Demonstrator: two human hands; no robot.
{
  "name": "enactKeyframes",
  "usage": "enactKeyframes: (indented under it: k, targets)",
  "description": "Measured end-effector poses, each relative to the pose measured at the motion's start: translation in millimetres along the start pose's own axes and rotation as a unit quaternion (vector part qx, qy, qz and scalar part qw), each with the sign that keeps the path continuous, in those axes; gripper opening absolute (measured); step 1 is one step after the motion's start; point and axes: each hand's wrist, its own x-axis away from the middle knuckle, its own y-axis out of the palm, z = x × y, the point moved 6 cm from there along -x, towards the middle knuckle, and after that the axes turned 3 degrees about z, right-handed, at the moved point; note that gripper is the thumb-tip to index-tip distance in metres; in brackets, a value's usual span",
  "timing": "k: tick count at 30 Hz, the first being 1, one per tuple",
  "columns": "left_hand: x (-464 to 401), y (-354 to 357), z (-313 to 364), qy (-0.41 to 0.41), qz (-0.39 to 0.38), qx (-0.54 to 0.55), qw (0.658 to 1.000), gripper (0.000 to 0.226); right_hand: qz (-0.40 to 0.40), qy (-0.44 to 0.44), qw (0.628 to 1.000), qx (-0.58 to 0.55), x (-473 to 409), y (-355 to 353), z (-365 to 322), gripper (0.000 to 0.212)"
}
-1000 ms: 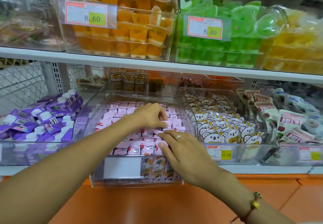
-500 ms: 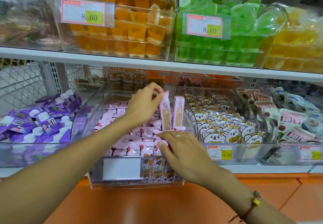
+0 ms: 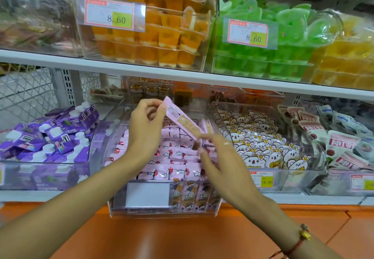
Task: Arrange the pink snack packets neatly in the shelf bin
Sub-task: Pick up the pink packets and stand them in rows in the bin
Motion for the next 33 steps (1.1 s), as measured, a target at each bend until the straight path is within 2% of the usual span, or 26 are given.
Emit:
enactKeyframes:
  k: [2, 3, 6, 8, 10, 12, 13, 15, 17, 20, 23, 26, 29, 31, 33]
  targets:
    - [6, -4, -6, -0.077, 0.007, 0.065, 0.995, 0.007, 0.081, 0.005, 0.997, -0.020, -6, -12, 1, 0.027]
    - [9, -4, -10, -0.119, 0.008, 0.093, 0.988, 0.008, 0.102, 0.003, 0.994, -0.029, -9, -17, 1, 0.031]
    - [20, 2, -20, -0.250, -0.013, 0.172, 0.953, 0.015, 0.095, -0.006, 0.994, -0.057, -15, -19, -5, 0.050]
    - [26, 6, -22, -0.323, -0.030, 0.220, 0.920, 0.014, 0.088, -0.009, 0.994, -0.068, -18, -20, -8, 0.048]
    - [30, 6, -22, -0.362, -0.045, 0.241, 0.900, 0.013, 0.085, 0.016, 0.990, -0.113, -20, -21, -8, 0.039]
    - [28, 6, -19, -0.353, -0.070, 0.234, 0.903, 0.015, 0.069, 0.086, 0.970, -0.215, -22, -19, -3, 0.027]
    - [26, 5, -16, -0.335, -0.086, 0.220, 0.912, 0.017, 0.055, 0.142, 0.945, -0.290, -23, -16, 1, 0.025]
    - [22, 5, -10, -0.292, -0.125, 0.182, 0.931, 0.031, 0.019, 0.249, 0.871, -0.424, -21, -8, 7, 0.027]
    - [22, 9, -6, -0.259, -0.176, 0.153, 0.938, 0.045, -0.008, 0.305, 0.821, -0.482, -20, -2, 8, 0.030]
    - [24, 13, -8, -0.242, -0.200, 0.157, 0.936, 0.041, -0.032, 0.331, 0.797, -0.505, -18, 4, 5, 0.032]
    - [22, 10, -12, -0.248, -0.153, 0.183, 0.939, 0.031, -0.036, 0.326, 0.784, -0.528, -17, 7, 5, 0.044]
    - [22, 9, -19, -0.271, -0.120, 0.198, 0.934, 0.035, -0.023, 0.312, 0.744, -0.590, -20, 4, 7, 0.060]
    - [27, 11, -24, -0.279, -0.110, 0.190, 0.935, 0.044, -0.007, 0.284, 0.750, -0.597, -22, 1, 7, 0.057]
    - [33, 15, -25, -0.273, -0.117, 0.167, 0.940, 0.047, 0.016, 0.255, 0.789, -0.559, -23, -1, 7, 0.043]
    - [35, 18, -22, -0.222, -0.133, 0.095, 0.961, 0.036, 0.072, 0.243, 0.830, -0.497, -24, -8, 13, 0.036]
